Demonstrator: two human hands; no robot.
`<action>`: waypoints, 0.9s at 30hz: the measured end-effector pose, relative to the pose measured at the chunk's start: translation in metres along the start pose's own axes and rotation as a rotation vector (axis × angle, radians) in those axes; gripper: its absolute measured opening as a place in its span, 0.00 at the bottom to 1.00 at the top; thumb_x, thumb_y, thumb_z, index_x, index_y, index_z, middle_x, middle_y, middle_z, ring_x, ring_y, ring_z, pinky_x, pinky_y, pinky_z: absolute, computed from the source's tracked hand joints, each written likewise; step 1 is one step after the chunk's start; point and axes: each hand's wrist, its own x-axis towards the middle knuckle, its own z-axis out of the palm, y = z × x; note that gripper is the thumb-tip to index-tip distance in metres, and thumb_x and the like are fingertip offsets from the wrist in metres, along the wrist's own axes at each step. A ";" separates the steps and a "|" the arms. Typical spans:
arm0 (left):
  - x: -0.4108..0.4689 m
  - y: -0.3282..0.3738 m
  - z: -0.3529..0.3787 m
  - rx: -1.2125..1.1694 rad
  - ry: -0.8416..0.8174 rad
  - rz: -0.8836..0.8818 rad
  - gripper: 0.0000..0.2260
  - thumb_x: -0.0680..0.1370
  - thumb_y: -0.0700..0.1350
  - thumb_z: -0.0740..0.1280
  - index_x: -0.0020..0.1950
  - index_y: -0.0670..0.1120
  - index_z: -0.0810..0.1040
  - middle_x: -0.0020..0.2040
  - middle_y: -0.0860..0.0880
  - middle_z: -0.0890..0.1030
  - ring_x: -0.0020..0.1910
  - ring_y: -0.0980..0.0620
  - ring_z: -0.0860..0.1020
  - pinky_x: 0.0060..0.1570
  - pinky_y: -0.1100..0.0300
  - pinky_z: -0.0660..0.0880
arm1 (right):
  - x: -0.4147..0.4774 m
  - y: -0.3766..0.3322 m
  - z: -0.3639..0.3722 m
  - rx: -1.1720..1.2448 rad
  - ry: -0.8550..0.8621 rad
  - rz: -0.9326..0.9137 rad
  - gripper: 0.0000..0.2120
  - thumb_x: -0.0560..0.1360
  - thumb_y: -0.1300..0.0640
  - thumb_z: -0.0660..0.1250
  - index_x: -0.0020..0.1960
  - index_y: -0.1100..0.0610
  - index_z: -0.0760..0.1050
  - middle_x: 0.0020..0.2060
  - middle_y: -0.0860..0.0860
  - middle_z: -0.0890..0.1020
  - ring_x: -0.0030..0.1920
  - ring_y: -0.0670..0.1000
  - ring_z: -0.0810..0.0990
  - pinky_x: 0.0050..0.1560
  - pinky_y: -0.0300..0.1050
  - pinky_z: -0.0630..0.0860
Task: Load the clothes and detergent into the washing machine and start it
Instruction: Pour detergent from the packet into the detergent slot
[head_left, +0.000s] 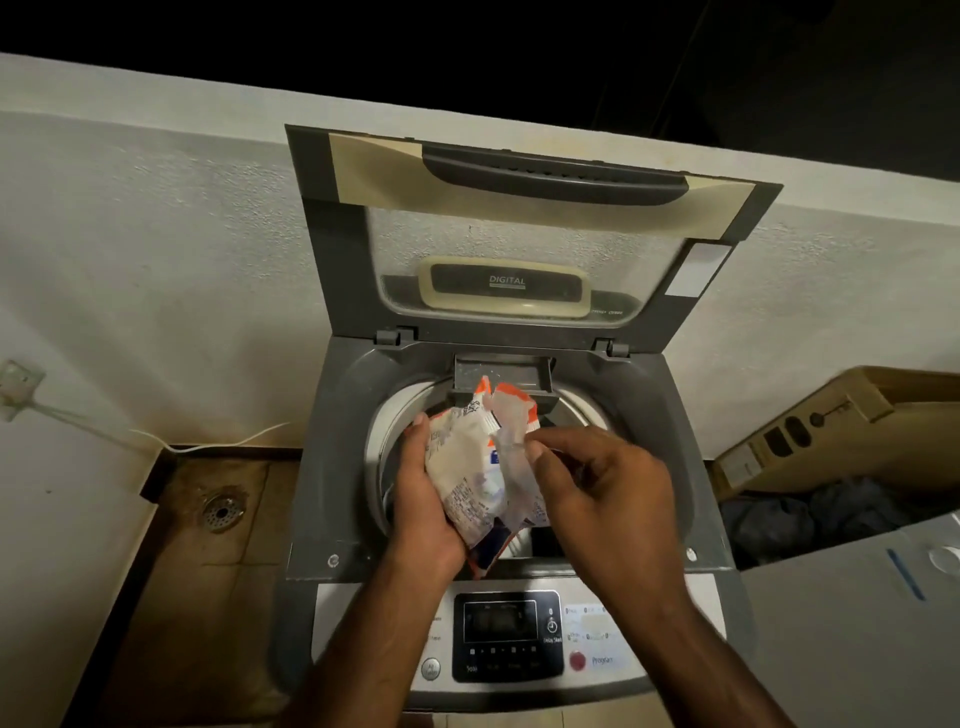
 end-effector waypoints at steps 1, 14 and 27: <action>0.001 -0.001 -0.005 0.013 0.014 -0.011 0.27 0.77 0.65 0.62 0.63 0.47 0.83 0.57 0.38 0.85 0.50 0.39 0.85 0.46 0.49 0.81 | 0.001 0.000 0.003 0.035 -0.038 0.052 0.06 0.78 0.55 0.73 0.50 0.46 0.88 0.41 0.39 0.87 0.44 0.41 0.84 0.48 0.48 0.84; 0.025 0.000 -0.036 -0.092 0.106 -0.001 0.28 0.77 0.65 0.62 0.67 0.47 0.80 0.64 0.38 0.82 0.65 0.34 0.77 0.69 0.34 0.68 | 0.031 0.014 -0.002 0.555 -0.144 0.490 0.10 0.79 0.68 0.66 0.45 0.63 0.86 0.30 0.59 0.85 0.32 0.54 0.81 0.34 0.42 0.79; 0.059 -0.016 -0.018 0.003 0.306 0.177 0.18 0.79 0.60 0.62 0.55 0.50 0.85 0.54 0.43 0.87 0.53 0.42 0.84 0.55 0.41 0.79 | 0.118 0.080 -0.021 0.658 -0.303 0.519 0.09 0.79 0.66 0.66 0.48 0.62 0.86 0.31 0.57 0.82 0.30 0.53 0.78 0.34 0.39 0.78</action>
